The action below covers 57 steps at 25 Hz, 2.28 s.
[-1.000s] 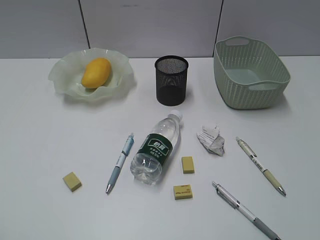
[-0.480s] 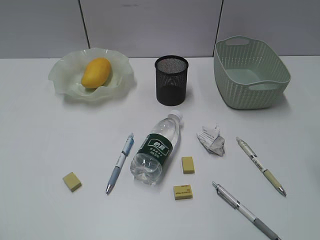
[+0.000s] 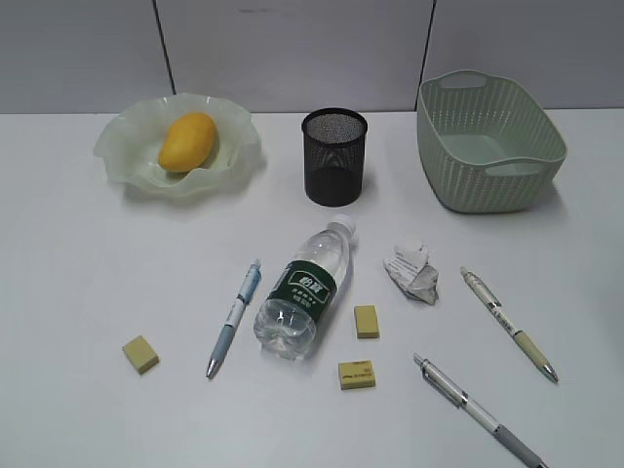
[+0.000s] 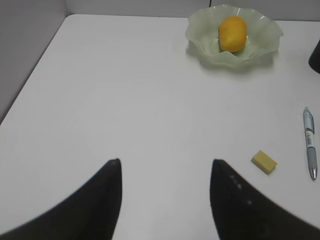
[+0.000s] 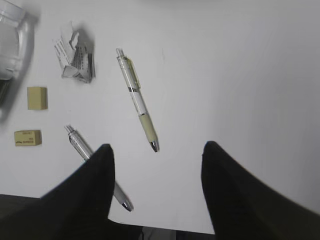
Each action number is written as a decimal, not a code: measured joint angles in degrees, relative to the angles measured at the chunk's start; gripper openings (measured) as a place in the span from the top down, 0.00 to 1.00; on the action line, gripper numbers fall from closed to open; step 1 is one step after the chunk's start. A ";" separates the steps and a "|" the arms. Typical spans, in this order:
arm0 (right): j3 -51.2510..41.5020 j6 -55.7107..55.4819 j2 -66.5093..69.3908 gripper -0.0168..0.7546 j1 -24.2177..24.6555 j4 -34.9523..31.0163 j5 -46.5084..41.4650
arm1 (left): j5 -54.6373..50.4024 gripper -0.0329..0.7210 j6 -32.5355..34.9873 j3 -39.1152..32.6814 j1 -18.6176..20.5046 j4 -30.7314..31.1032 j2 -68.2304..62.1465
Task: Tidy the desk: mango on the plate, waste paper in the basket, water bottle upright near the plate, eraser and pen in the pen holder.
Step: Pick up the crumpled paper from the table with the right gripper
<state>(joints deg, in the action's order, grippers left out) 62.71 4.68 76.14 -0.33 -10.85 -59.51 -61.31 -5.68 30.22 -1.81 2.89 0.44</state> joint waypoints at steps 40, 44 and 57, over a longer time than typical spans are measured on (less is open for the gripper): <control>19.93 -10.26 42.51 0.40 -20.27 -0.20 4.78 | 0.11 0.39 0.00 0.00 0.00 0.00 0.00; 19.93 -10.26 43.95 0.40 -20.27 -2.17 6.89 | 0.11 0.39 0.00 0.00 0.00 0.00 0.00; 19.94 -10.26 47.14 0.40 -20.27 -4.80 10.46 | 0.11 0.39 0.00 0.00 0.00 0.00 0.00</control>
<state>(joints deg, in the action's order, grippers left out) 82.65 -5.58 123.28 -20.60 -15.65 -49.05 -61.20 -5.68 30.22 -1.81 2.89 0.44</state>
